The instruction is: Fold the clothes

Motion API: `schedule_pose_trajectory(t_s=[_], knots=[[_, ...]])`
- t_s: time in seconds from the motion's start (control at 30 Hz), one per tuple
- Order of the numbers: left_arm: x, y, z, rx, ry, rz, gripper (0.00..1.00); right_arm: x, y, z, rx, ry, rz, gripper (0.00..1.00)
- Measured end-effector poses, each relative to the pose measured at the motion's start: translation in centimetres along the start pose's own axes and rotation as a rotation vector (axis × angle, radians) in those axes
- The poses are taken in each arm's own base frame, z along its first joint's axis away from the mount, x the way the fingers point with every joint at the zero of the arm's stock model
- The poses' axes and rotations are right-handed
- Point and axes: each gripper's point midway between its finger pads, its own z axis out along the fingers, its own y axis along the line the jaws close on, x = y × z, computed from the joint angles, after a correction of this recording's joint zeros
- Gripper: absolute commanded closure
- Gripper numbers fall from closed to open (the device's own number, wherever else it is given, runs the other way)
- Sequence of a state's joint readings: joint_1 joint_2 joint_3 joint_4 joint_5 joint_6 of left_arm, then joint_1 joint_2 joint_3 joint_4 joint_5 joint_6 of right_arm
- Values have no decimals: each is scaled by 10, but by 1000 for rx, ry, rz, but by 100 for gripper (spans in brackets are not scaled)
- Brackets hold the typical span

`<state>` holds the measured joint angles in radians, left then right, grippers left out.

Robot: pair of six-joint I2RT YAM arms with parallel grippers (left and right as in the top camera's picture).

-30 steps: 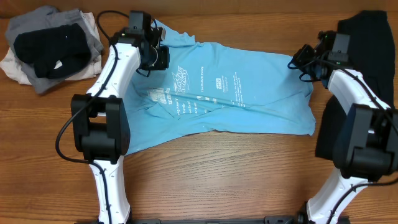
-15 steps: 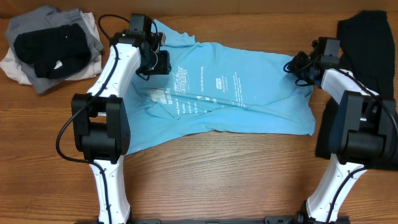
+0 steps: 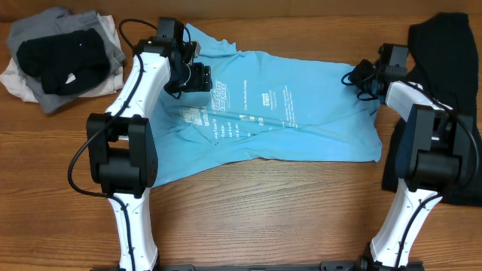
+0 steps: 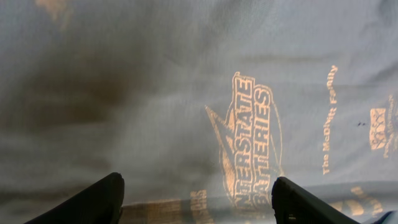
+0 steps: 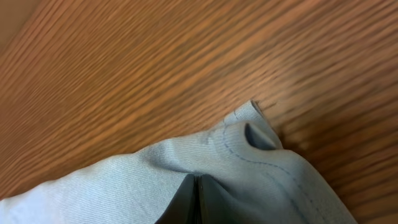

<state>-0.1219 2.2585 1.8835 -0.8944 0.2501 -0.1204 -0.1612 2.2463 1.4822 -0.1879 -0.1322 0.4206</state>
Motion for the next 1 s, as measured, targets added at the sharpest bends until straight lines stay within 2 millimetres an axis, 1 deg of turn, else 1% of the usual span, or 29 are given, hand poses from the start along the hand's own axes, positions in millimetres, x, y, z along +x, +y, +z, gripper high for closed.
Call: schedule_pose_trajectory(t_s=[0.13,0.17,0.2,0.23,0.43,0.53,0.73,0.83,0.87,0.9,0.93,0.97,1.0], knots=[[0,0,0,0,1,-1,17,-11,-8,1,48,-34,-8,96],[0,0,0,0,1,0,14,-13,-11,1,59,-41,-9,96],[0,0,0,0,0,1,9,-16,-14,0,70,-49,-7,96],[0,0,0,0,0,1,6,-19,-18,0,82,-55,-4,96],[-3,0,0,1,-12,0,0,-34,-47,-5,141,-86,24,96],[-5,-1,0,2,-19,2,0,-39,-59,-7,166,-96,38,96],[-12,-2,0,6,-49,10,0,-41,-68,-15,230,-25,54,96],[-18,-2,-1,10,-72,16,0,-47,-68,-25,278,18,60,88],[-19,-3,-1,10,-77,17,0,-52,-66,-30,290,26,60,85],[-19,-3,-1,11,-77,17,0,-59,-63,-37,301,34,63,78],[-19,-3,-1,10,-77,17,9,-67,-60,-44,309,32,67,71],[-19,-3,-1,10,-77,15,20,-77,-55,-55,314,30,70,64],[-19,-3,-1,10,-77,14,37,-86,-49,-65,311,25,74,61]])
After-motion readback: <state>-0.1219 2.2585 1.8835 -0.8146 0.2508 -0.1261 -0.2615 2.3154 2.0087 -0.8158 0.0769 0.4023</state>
